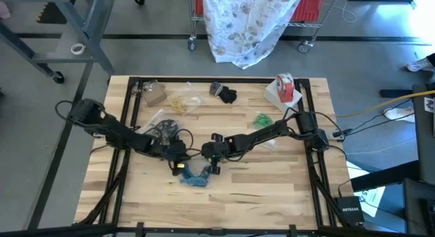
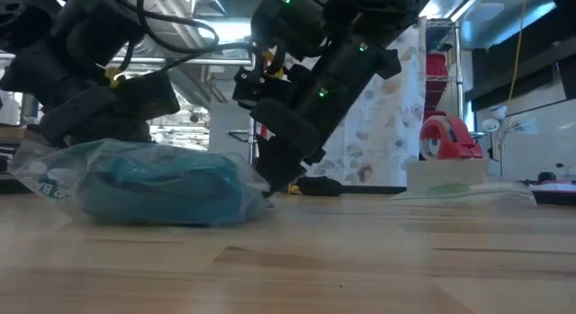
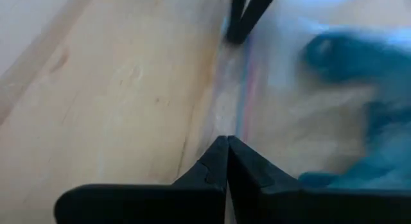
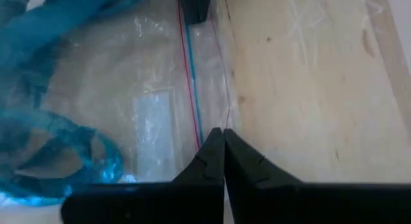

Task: Sort rubber bands
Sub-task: Close the transparent zip bag

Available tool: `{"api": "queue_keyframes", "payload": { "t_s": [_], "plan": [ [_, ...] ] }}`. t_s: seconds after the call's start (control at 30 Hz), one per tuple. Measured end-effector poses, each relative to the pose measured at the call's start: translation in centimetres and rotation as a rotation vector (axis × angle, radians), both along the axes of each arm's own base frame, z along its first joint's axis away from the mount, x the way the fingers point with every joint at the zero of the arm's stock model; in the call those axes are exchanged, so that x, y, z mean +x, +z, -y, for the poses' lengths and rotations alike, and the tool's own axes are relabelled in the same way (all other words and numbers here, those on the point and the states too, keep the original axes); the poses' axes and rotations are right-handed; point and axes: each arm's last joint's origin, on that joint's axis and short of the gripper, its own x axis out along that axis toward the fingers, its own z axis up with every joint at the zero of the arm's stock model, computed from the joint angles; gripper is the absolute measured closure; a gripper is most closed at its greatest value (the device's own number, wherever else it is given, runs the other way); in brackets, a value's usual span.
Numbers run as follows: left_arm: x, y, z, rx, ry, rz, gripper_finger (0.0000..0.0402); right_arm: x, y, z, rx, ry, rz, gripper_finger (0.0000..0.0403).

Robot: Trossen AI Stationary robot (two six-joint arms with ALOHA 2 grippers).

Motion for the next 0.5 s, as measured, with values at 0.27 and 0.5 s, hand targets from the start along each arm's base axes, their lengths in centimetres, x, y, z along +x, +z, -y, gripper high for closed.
{"api": "queue_keyframes", "payload": {
  "t_s": [0.27,0.5],
  "plan": [
    [0.1,-0.3,0.1,0.009,-0.013,-0.003,0.0401,-0.5,1.6,0.0,0.017,-0.002,-0.001,0.0403],
    [0.2,-0.2,0.0,0.006,-0.009,0.007,0.0401,0.6,3.2,-0.2,0.05,0.024,0.166,0.0403]
  ]
}}
